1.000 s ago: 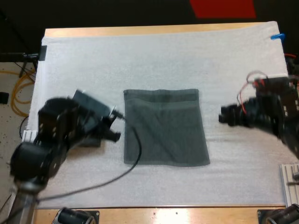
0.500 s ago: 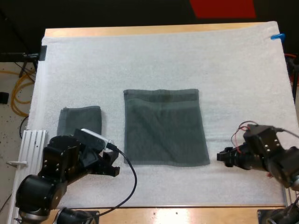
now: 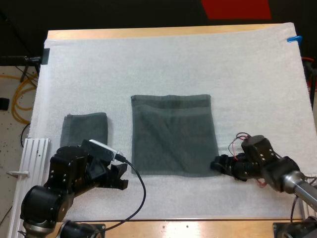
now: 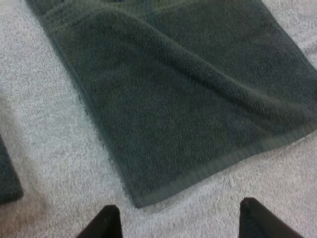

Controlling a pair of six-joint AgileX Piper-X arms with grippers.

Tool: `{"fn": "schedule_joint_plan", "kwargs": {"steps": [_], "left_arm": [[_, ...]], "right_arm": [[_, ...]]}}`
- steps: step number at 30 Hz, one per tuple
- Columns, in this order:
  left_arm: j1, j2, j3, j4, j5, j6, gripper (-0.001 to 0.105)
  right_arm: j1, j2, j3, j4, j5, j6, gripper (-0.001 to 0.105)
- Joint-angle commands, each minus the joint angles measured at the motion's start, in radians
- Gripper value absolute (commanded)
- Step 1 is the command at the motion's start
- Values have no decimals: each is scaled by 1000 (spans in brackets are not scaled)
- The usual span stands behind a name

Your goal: Pick towel from pile fold and stack

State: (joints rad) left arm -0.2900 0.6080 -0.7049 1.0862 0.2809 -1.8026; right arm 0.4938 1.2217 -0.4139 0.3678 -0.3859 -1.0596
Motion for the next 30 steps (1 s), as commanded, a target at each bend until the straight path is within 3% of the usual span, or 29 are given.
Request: {"fn": "schedule_joint_plan", "kwargs": {"steps": [1,6,10,14,18,24,30], "left_arm": [[-1,-2,-2,-15,9,-14,50],[-1,-2,-2,-15,9,-14,50],[-1,-2,-2,-15,9,-14,50],[-1,-2,-2,-15,9,-12,50],[-1,10,-2,-15,7,-12,50],[-1,74,25,-80,17,-12,50],[-1,194,114,-202,139,-108,52]], "right_arm": [[-1,21,0,-20,-18,15,59],[-1,95,0,-26,-20,28,59],[-1,116,0,-78,-97,41,55],[-1,116,0,-87,-112,48,34],[-1,116,0,-87,-78,38,2],[-1,116,0,-86,-61,-5,0],[-1,116,0,-71,-67,-25,0]]}}
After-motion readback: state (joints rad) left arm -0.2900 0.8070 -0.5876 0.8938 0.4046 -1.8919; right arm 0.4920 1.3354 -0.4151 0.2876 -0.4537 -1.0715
